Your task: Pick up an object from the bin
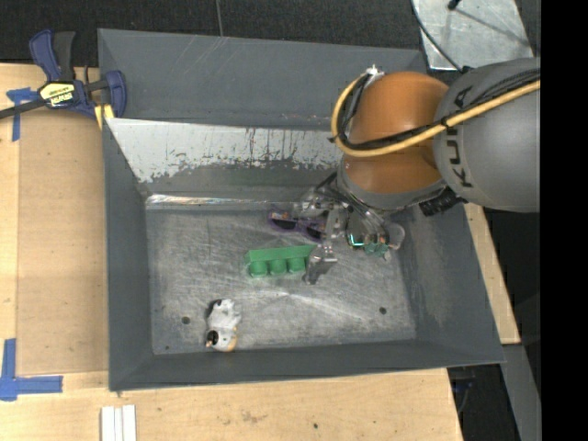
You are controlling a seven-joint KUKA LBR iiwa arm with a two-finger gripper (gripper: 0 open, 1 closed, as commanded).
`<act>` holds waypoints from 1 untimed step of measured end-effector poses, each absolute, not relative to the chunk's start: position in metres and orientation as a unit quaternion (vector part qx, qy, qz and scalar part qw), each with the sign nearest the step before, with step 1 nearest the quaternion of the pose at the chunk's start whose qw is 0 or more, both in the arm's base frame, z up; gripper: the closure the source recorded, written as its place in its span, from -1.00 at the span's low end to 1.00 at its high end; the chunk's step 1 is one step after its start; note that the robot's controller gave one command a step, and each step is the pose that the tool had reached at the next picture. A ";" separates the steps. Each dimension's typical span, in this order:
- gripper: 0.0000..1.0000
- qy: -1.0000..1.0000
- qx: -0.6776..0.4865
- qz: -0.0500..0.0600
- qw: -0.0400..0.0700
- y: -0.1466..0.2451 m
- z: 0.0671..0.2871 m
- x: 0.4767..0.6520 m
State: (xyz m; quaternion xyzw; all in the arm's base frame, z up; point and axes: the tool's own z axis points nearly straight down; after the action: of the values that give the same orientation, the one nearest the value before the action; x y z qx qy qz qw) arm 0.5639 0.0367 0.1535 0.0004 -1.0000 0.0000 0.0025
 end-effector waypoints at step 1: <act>-1.00 -1.000 0.000 0.000 -0.002 0.037 0.158 0.566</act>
Offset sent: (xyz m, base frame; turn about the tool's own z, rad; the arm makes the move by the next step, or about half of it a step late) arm 0.0169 0.0256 -0.0418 0.0654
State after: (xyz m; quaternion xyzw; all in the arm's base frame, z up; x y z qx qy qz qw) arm 0.5657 0.0368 0.1582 0.0001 -1.0000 -0.0003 -0.0016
